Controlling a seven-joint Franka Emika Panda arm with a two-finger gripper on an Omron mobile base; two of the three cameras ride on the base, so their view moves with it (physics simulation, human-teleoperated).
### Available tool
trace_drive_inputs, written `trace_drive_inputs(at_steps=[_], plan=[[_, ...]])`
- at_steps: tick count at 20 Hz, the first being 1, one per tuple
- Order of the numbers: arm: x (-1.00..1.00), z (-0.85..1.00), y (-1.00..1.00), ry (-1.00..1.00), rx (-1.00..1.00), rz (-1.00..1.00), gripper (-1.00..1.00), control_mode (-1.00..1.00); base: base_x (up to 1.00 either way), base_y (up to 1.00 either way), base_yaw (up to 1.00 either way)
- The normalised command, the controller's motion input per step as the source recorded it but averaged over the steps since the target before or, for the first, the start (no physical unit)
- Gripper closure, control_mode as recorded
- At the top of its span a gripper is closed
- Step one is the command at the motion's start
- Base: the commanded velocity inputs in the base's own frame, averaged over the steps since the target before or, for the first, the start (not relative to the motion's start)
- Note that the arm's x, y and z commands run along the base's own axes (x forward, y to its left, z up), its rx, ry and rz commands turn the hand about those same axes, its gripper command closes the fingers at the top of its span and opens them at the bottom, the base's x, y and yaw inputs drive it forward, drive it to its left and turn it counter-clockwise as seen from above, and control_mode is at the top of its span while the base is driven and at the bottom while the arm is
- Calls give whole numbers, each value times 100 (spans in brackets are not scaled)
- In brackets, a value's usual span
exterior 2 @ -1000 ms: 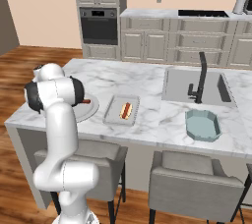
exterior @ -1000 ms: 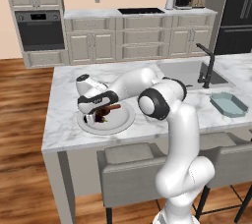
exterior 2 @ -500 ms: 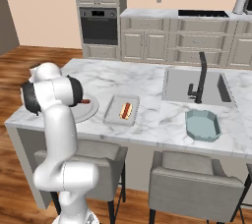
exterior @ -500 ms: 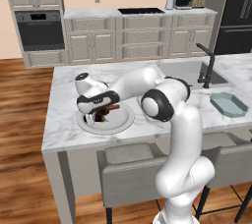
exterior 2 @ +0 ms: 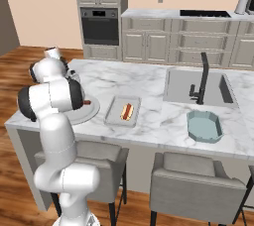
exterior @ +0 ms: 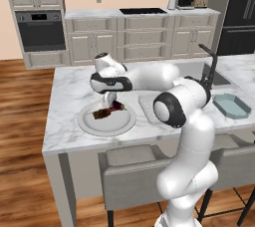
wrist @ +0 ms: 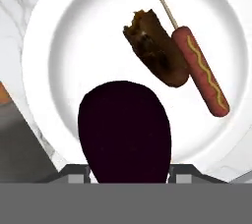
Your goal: Place one cooked food and one vegetable from the large plate to each tupperware container.
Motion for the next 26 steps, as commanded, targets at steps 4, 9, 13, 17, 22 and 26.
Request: trace_drive_inputs(at_steps=[4, 9, 13, 17, 22, 26], plan=[[12, 34, -100, 8, 3, -61, 100, -100, 0, 0, 0], [25, 6, -100, -1, 3, -57, 100, -100, 0, 0, 0], [25, -12, -100, -1, 14, -54, 100, -100, 0, 0, 0], [11, -15, -100, -4, 13, -50, 100, -100, 0, 0, 0], [2, -61, -44, -3, 0, -43, 100, -100, 0, 0, 0], [41, -58, -2, 0, -6, -34, 100, -100, 0, 0, 0]])
